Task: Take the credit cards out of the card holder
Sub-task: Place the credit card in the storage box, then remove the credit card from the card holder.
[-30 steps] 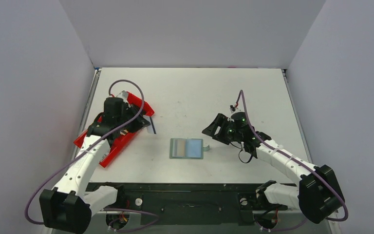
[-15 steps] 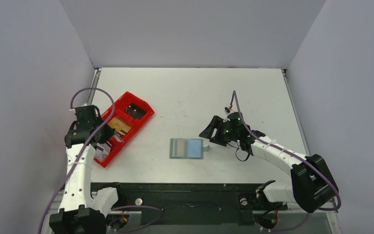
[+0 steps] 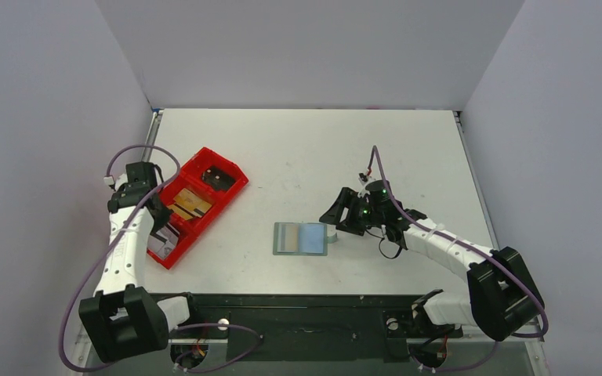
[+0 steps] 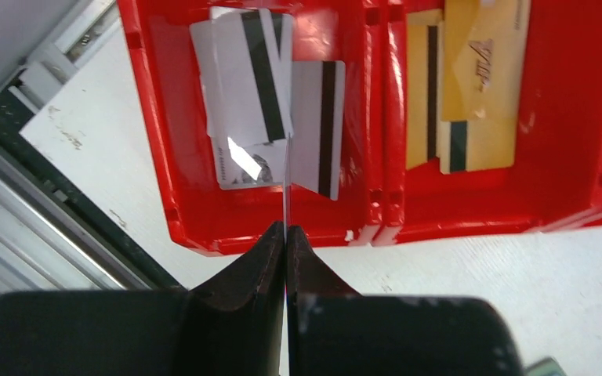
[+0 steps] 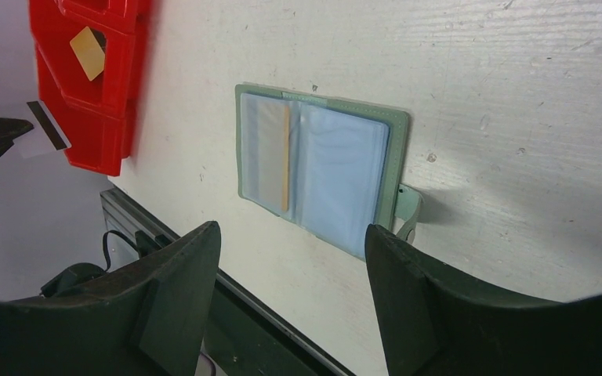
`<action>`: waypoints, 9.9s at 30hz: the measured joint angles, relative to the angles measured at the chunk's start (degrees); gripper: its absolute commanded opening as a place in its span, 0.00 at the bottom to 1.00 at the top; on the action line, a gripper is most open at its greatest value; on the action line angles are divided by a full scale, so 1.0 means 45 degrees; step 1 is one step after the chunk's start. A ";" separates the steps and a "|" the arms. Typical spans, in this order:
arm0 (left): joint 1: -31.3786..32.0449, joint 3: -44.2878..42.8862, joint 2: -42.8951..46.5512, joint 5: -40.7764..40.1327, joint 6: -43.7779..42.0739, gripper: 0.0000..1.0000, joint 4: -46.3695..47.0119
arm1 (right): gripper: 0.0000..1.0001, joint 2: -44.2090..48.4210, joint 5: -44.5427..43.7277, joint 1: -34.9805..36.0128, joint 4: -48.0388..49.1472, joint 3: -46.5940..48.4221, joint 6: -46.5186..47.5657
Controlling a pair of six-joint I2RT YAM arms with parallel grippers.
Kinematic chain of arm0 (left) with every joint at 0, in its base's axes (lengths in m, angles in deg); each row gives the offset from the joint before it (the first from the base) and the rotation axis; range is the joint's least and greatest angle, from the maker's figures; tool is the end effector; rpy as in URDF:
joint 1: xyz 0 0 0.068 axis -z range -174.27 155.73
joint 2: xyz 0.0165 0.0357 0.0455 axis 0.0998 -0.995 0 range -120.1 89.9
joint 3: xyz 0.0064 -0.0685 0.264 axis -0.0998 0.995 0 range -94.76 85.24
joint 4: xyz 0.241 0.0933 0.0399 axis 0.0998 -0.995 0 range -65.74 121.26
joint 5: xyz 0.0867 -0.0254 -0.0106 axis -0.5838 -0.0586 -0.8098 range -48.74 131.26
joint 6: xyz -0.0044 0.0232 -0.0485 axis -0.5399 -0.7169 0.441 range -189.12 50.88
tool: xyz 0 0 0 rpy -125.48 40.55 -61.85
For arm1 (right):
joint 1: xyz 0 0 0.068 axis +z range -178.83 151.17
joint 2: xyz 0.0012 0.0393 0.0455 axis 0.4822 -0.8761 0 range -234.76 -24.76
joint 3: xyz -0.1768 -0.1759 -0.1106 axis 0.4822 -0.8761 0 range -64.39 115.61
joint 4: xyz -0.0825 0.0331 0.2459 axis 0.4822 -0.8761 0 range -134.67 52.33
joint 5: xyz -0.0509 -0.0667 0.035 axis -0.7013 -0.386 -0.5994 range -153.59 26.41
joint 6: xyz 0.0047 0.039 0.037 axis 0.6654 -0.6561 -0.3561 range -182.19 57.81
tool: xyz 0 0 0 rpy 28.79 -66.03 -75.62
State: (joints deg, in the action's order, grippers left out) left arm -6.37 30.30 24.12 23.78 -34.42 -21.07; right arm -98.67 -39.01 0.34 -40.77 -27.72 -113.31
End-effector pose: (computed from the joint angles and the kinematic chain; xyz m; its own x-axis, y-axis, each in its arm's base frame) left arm 0.2055 0.0549 0.2707 -0.5281 -0.6685 -0.5236 -0.7700 0.6370 -0.0366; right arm 0.2192 0.1392 0.1976 -0.9153 0.2999 -0.2689 -0.0120 0.6470 0.7624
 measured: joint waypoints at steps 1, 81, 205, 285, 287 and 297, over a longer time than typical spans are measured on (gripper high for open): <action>0.0000 -0.0044 -0.0238 -0.0457 -0.0010 0.00 0.0010 | 0.63 -0.0005 0.0029 0.0000 -0.0010 0.0000 0.0034; 0.5527 0.1481 -0.0816 0.9122 -0.0928 0.64 0.5663 | 0.60 -0.6076 -0.7932 0.6237 -0.4143 0.6868 -0.1161; 0.9957 0.1972 -0.5576 0.9146 0.1277 0.07 0.9442 | 0.40 -0.2069 -0.6305 0.4245 -0.2293 0.2715 -0.0835; 0.9437 0.1885 -0.5081 0.6936 0.0355 0.13 0.7825 | 0.35 -0.4012 -0.4779 0.4303 -0.1457 0.3031 -0.1190; 0.9437 0.1928 -0.5187 0.6946 0.0355 0.12 0.7932 | 0.35 -0.4158 -0.4741 0.4347 -0.1428 0.3109 -0.1190; 0.9442 0.2084 -0.5503 0.6994 0.0369 0.07 0.8213 | 0.35 -0.4391 -0.4566 0.4376 -0.1316 0.3327 -0.1190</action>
State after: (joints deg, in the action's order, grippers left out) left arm 36.12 39.68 -0.64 55.26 -32.76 15.89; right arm -118.43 -59.56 20.03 -46.69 -12.75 -118.66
